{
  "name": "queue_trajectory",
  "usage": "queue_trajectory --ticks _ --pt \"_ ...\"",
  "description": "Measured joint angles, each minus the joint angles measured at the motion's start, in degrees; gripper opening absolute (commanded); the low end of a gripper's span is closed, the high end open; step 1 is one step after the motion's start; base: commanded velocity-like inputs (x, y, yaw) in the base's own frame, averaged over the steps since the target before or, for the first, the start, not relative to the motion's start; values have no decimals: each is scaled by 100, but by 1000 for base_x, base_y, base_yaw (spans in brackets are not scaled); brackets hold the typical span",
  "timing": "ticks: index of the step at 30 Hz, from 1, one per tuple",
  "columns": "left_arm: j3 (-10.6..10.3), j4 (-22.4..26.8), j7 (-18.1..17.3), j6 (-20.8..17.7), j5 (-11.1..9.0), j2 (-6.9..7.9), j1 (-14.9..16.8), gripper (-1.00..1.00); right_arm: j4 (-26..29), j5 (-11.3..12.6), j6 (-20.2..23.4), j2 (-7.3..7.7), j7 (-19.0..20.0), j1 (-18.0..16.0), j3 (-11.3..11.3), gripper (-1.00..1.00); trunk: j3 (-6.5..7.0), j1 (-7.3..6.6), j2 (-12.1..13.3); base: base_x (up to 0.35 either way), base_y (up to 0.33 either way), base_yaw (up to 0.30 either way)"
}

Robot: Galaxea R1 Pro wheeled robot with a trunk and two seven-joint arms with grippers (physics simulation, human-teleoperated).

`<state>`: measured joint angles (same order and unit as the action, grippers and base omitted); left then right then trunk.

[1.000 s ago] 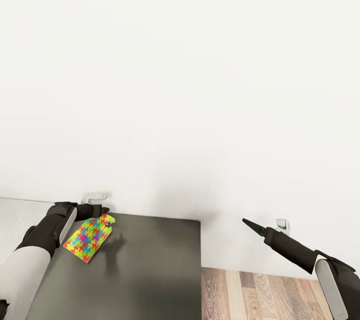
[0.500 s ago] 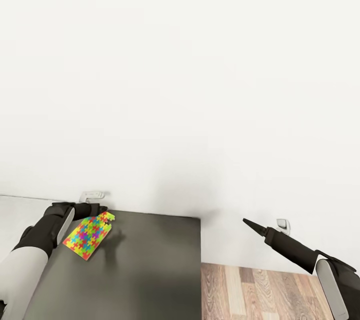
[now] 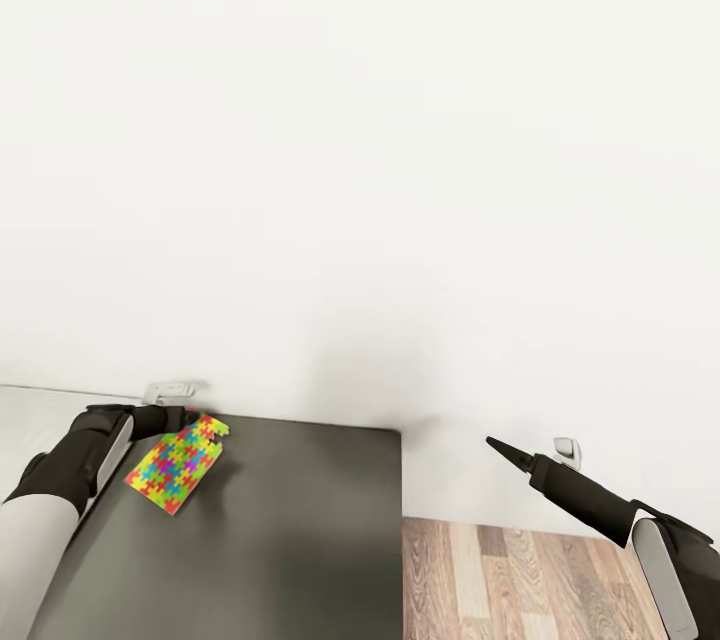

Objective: Put all the toys in the child's room - the three board games (two on the bed and one on the table), the two jigsaw puzzles on the table, and the tennis ball on the table - inside the toy box on the table in the child's room.

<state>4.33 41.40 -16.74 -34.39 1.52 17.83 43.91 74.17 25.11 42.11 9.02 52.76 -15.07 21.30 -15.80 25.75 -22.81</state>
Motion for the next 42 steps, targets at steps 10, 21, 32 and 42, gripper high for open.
queue_trajectory --ticks 10,21,32,42 --pt "13 -287 -35 304 6 73 0 100 -3 1 0 -3 0 0 1 100 -94 0 0 0 0 0" --pt "15 -572 -50 524 14 83 0 100 -8 2 0 -1 2 0 3 100 -197 0 0 0 0 0" --pt "17 -596 -68 547 15 116 0 100 -7 2 -1 1 7 0 9 100 -301 0 0 0 0 0" --pt "20 -597 -75 549 14 193 2 100 -6 2 -8 -4 7 1 10 100 -389 0 -1 0 0 0"
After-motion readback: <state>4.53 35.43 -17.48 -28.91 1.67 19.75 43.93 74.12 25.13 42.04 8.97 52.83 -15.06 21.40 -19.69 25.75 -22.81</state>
